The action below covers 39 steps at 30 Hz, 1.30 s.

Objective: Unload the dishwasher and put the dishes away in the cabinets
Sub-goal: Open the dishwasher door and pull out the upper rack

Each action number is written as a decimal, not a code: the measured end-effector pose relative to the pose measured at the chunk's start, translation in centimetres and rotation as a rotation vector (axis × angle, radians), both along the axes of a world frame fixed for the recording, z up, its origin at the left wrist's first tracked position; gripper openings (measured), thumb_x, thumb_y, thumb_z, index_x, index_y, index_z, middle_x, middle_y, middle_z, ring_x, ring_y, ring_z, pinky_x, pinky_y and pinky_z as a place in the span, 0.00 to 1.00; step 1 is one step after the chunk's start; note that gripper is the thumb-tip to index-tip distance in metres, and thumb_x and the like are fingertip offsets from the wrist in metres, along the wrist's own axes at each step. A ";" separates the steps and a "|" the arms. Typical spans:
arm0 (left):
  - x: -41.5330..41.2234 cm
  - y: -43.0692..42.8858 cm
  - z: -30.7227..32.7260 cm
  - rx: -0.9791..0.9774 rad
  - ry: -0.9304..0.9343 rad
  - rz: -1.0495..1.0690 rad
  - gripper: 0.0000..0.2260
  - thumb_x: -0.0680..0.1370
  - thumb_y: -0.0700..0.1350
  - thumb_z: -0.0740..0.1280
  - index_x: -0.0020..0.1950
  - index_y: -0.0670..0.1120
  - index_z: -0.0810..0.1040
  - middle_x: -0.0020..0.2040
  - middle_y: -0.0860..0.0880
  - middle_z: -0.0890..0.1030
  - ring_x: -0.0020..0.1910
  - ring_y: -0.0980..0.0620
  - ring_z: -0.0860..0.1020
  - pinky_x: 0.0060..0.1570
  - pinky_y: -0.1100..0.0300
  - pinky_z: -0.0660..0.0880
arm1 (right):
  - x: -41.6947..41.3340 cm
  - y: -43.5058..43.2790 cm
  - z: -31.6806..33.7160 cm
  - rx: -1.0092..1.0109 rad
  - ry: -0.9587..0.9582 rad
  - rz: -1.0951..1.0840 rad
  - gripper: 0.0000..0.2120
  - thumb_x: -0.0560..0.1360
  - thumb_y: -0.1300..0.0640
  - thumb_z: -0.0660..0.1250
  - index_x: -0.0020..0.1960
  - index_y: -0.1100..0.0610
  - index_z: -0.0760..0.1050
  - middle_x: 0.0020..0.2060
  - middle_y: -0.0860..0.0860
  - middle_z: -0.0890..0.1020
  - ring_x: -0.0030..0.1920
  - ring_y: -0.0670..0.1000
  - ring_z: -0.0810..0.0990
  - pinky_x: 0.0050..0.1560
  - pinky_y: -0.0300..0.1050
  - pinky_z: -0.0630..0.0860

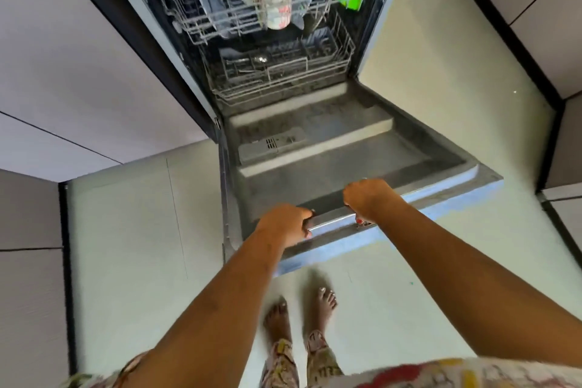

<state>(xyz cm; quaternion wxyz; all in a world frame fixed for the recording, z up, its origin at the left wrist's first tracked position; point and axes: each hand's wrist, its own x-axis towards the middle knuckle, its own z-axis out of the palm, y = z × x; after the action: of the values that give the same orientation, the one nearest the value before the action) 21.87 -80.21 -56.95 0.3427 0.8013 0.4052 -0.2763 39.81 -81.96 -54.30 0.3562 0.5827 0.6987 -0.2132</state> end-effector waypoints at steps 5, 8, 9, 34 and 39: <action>0.4 -3.4 -4.4 0.085 0.042 -0.075 0.20 0.77 0.53 0.64 0.68 0.49 0.71 0.63 0.45 0.76 0.63 0.43 0.73 0.59 0.53 0.70 | 0.2 -4.1 -5.5 -0.031 0.023 -0.037 0.16 0.76 0.62 0.65 0.64 0.58 0.73 0.60 0.56 0.78 0.62 0.59 0.76 0.58 0.50 0.75; 1.1 -4.7 -7.1 0.110 0.075 -0.101 0.18 0.76 0.51 0.67 0.64 0.48 0.74 0.61 0.43 0.78 0.61 0.42 0.75 0.57 0.52 0.72 | 0.2 -6.0 -8.5 0.005 0.044 -0.060 0.16 0.77 0.63 0.62 0.65 0.59 0.72 0.61 0.56 0.78 0.61 0.59 0.77 0.58 0.50 0.74; 1.2 -5.3 -7.8 0.112 0.100 -0.114 0.18 0.76 0.50 0.67 0.64 0.47 0.74 0.60 0.43 0.78 0.61 0.42 0.75 0.56 0.51 0.73 | 0.1 -6.7 -9.5 0.014 0.052 -0.063 0.16 0.78 0.63 0.61 0.66 0.61 0.70 0.61 0.57 0.77 0.61 0.60 0.77 0.58 0.50 0.74; 0.7 -12.0 -28.6 -0.076 0.268 -0.202 0.33 0.79 0.36 0.59 0.78 0.50 0.44 0.78 0.43 0.49 0.74 0.43 0.61 0.68 0.45 0.66 | -0.1 -13.9 -32.6 -0.124 0.166 -0.301 0.27 0.82 0.63 0.50 0.77 0.62 0.43 0.77 0.59 0.47 0.77 0.59 0.49 0.75 0.52 0.53; -0.2 -12.3 -30.5 -0.131 0.239 -0.139 0.36 0.77 0.36 0.60 0.78 0.50 0.42 0.78 0.48 0.42 0.77 0.47 0.52 0.70 0.44 0.62 | -0.4 -13.5 -33.9 -0.143 0.114 -0.346 0.28 0.82 0.63 0.50 0.77 0.61 0.41 0.77 0.57 0.46 0.77 0.57 0.48 0.76 0.50 0.53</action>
<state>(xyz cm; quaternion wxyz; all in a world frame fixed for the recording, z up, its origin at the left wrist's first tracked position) 21.67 -92.52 -87.43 0.3237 0.7648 0.3677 -0.4186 39.40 -95.48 -88.19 0.3143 0.6544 0.5902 -0.3530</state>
